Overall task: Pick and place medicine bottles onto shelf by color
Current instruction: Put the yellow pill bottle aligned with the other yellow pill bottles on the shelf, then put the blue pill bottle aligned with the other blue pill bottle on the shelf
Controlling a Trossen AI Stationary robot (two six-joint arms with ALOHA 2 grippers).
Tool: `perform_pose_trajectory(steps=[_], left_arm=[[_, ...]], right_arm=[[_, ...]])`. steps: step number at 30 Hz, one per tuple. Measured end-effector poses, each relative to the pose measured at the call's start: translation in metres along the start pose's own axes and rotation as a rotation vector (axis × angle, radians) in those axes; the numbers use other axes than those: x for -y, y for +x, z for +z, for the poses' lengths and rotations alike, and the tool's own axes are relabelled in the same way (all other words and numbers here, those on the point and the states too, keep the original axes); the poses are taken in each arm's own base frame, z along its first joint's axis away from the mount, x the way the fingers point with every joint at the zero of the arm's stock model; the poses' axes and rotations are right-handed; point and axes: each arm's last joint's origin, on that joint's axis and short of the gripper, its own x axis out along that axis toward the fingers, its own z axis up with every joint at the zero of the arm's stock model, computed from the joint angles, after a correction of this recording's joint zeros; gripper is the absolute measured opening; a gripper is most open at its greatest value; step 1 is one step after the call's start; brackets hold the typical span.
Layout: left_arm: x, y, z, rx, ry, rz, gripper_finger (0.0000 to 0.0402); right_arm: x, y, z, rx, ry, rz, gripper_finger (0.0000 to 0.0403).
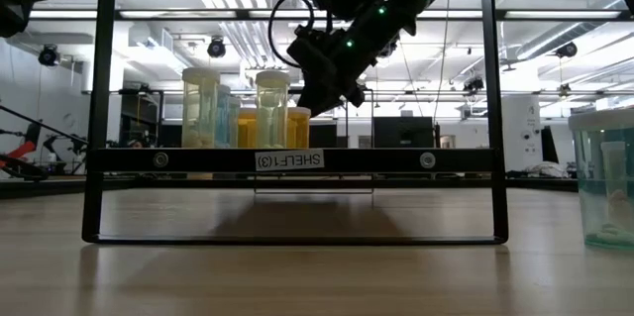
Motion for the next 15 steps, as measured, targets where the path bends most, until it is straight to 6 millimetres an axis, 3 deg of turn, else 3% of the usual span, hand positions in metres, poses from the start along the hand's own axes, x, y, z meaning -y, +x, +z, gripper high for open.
perform_pose_trajectory(steps=[7,11,15], left_arm=[[-0.003,0.001,0.003,0.037,-0.038,0.033,0.0205],[-0.005,0.005,0.009,0.092,-0.226,0.044,0.0205],[-0.006,0.02,0.022,0.108,-0.41,0.029,0.0205]], right_arm=[[-0.016,-0.047,0.021,0.114,-0.077,0.045,0.0009],[-0.038,-0.087,0.022,0.194,-0.166,0.089,0.0009],[-0.063,-0.124,0.01,0.269,-0.272,0.038,0.0009]])
